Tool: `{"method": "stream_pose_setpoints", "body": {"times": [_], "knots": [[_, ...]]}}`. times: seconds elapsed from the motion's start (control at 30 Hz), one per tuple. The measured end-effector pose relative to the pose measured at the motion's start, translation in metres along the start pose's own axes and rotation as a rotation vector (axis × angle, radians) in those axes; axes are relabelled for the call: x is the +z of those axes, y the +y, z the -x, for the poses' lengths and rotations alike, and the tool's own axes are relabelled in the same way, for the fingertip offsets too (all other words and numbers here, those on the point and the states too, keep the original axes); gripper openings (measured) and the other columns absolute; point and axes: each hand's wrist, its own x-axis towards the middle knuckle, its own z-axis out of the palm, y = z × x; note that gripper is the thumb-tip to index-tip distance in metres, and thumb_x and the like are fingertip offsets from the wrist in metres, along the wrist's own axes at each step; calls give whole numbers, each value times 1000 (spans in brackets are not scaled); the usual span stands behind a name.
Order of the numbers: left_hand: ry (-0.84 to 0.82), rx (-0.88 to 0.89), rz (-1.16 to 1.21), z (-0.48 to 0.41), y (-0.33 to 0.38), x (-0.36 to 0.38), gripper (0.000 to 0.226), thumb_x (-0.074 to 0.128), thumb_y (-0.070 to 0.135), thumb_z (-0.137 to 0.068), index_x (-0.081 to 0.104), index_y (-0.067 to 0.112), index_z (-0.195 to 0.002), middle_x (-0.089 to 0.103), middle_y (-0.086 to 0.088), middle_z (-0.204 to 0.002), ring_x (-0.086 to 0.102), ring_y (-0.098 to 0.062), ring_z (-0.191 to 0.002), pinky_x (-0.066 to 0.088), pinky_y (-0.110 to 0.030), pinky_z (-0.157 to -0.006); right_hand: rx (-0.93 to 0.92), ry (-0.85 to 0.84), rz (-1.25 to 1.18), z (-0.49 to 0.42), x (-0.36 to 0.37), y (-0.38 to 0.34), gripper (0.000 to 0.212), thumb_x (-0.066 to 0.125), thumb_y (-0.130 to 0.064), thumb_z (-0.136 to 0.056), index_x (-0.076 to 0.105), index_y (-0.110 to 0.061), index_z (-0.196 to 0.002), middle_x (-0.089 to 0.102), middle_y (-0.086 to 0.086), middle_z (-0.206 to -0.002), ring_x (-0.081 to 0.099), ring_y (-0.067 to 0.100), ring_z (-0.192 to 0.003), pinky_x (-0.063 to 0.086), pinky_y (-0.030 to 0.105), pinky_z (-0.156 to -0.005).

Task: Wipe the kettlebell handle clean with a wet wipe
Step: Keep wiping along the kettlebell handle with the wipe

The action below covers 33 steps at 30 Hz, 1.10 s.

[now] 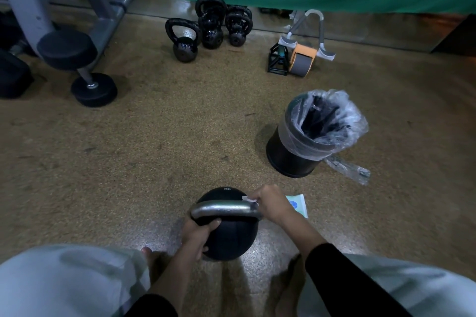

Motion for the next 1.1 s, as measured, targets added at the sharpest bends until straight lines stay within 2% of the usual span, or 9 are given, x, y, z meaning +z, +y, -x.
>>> {"method": "stream_pose_setpoints", "body": {"times": [0.17, 0.3, 0.43, 0.53, 0.6, 0.7, 0.8, 0.93, 1.1], "knots": [[-25, -2, 25, -2, -1, -1, 62, 82, 17, -74, 49, 22, -127, 60, -8, -120, 51, -30, -105, 50, -38, -65, -40, -90, 32, -3, -18, -7, 31, 56, -11, -88, 68, -14, -116, 67, 5, -119, 58, 23, -112, 41, 21, -90], [-32, 3, 38, -2, 0, 0, 63, 81, 14, -76, 47, 21, -129, 56, -5, -114, 48, -28, -104, 49, -41, -69, 11, -113, 57, -5, -20, -7, 23, 60, -12, -88, 72, -13, -108, 67, 10, -113, 59, 26, -107, 37, 22, -75], [-19, -11, 38, -2, 0, 1, 65, 81, 15, -76, 47, 22, -130, 58, -7, -120, 51, -33, -112, 49, -44, -72, 12, -166, 81, -15, -16, -21, 21, 64, -13, -86, 74, -17, -103, 65, 11, -115, 59, 26, -108, 45, 26, -90], [-28, -3, 42, -2, -1, 1, 66, 82, 15, -75, 47, 23, -131, 58, -7, -123, 50, -34, -119, 48, -45, -72, -17, -149, 42, -19, -9, -24, 21, 62, -10, -85, 75, -18, -100, 66, 9, -113, 61, 26, -105, 45, 25, -88], [-35, 4, 42, 0, -2, 1, 64, 82, 16, -75, 47, 24, -129, 58, -4, -119, 51, -31, -114, 48, -44, -72, -29, -113, 39, -16, -9, -20, 19, 64, -15, -86, 75, -18, -102, 66, 10, -112, 61, 27, -104, 43, 23, -85], [-34, 9, 42, -2, -2, -1, 63, 82, 16, -75, 47, 24, -128, 58, -4, -118, 50, -27, -106, 49, -42, -70, -7, -103, 41, -10, -14, -10, 24, 67, -19, -83, 73, -17, -107, 67, 8, -113, 59, 25, -108, 44, 25, -89], [-28, -1, 43, -3, -2, -1, 62, 81, 17, -76, 48, 23, -128, 59, -5, -119, 49, -27, -105, 50, -43, -72, 37, -144, 71, -12, -14, -11, 23, 66, -19, -84, 73, -18, -106, 66, 10, -114, 57, 27, -111, 44, 27, -91], [-29, -7, 47, -2, -2, 1, 62, 81, 17, -75, 48, 23, -128, 59, -5, -119, 49, -27, -104, 49, -43, -72, 43, -112, 58, -17, -5, -22, 25, 62, -10, -84, 74, -21, -103, 64, 9, -117, 58, 27, -111, 48, 31, -95], [-29, 5, 34, -4, -4, -2, 64, 82, 18, -74, 47, 24, -128, 59, -4, -116, 51, -27, -103, 50, -36, -63, -15, -98, 94, -12, -8, -9, 25, 61, -22, -89, 70, -21, -112, 65, 4, -117, 57, 25, -112, 42, 26, -93]]}}
